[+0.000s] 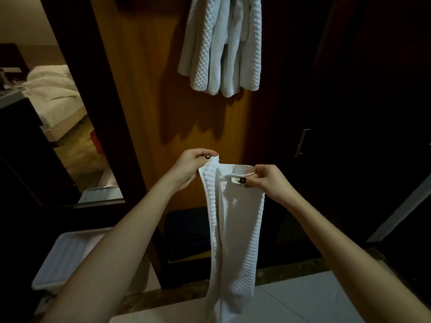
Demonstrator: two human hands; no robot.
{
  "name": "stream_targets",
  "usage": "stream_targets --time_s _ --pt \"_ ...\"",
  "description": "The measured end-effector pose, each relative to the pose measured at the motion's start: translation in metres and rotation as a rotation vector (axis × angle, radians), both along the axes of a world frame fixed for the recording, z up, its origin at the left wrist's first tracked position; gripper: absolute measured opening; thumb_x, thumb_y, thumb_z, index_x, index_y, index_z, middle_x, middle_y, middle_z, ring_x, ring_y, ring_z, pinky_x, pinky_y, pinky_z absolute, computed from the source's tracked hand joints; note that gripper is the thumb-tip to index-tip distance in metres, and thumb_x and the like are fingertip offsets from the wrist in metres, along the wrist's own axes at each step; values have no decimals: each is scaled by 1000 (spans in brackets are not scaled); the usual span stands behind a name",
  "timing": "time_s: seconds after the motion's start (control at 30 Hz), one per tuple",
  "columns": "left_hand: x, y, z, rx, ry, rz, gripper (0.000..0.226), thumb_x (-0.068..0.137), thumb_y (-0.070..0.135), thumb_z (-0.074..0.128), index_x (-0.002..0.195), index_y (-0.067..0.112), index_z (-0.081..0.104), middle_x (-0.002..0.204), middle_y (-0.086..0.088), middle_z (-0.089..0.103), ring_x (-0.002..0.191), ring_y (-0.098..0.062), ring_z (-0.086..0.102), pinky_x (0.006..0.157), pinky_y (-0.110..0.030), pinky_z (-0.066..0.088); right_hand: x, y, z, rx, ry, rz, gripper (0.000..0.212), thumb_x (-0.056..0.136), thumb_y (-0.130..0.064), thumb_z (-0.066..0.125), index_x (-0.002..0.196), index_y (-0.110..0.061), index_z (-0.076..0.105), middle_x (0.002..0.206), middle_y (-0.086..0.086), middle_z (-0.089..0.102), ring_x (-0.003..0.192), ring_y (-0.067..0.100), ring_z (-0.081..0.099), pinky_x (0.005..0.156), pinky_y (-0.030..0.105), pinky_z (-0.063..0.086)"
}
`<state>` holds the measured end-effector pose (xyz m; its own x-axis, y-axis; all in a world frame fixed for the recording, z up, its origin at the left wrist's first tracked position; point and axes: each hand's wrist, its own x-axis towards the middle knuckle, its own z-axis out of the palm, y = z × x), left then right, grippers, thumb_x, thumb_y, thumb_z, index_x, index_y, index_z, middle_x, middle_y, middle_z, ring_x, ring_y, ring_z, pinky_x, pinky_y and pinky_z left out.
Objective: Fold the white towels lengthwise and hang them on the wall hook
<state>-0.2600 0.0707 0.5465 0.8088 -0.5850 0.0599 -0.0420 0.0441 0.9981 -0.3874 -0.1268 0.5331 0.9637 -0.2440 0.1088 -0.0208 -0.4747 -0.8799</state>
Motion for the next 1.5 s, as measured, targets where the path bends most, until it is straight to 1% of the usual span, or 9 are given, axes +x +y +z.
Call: stream_targets --time_s 0.23,0.4,0.57,0.7,0.83,0.93,1.03,1.2,1.5 --pt "-24 3 -13 -137 61 40 31 87 -10 53 90 15 72 97 -3 68 87 -13 64 70 -20 54 -20 13 4 -36 -74 -42 7 88 -10 70 80 -12 69 70 -3 74 72 9 72 70 25 56" --pt "-50 8 -35 -304 110 294 26 90 -10 50 87 8 68 102 -3 68 101 -19 61 79 -23 53 -36 30 -6 115 -148 -160 8 85 -9 69 79 -15 70 79 5 74 81 17 72 75 31 55" --pt "-76 18 -48 -254 162 110 36 87 -13 52 104 14 67 120 -9 63 108 -20 64 86 -33 55 -47 59 -24 186 -149 -226 12 88 -11 68 78 -18 69 77 1 72 78 12 72 78 38 59" --pt "-90 28 -59 -215 77 244 35 82 -13 61 94 18 69 119 -5 64 121 -25 55 102 -47 46 -55 71 -24 132 -196 -259 15 91 -11 65 80 -22 67 76 -6 69 74 5 69 71 29 57" --pt "-100 34 -63 -440 185 346 42 79 -11 65 108 20 66 104 -5 71 97 -18 67 81 -30 56 -64 74 -19 54 -290 -310 23 91 -12 64 79 -31 62 81 -7 62 73 -1 57 64 13 46" --pt "-110 26 -64 -404 152 381 29 83 -3 66 104 16 61 92 -1 74 83 -13 70 65 -21 54 -67 79 -16 -59 -309 -288 17 90 -10 64 81 -24 59 91 -7 49 83 -5 48 72 4 37" --pt "-116 21 -66 -365 96 390 21 85 6 68 94 23 58 88 -3 74 81 -16 70 63 -24 53 -70 83 -16 -95 -317 -196 12 91 -9 61 88 -20 60 100 -16 53 103 -2 49 84 3 36" --pt "-116 20 -65 -314 -18 366 32 84 3 66 85 34 63 78 -2 71 71 -15 67 60 -26 52 -74 83 -14 29 -332 -157 14 95 -10 56 86 -20 60 88 -7 63 86 7 61 76 24 49" --pt "-114 6 -63 -246 60 296 37 89 -1 57 78 29 75 81 1 74 75 -12 70 63 -20 53 -59 86 -14 47 -353 -292 22 94 -12 55 78 -26 55 77 -8 59 75 5 58 65 15 45"
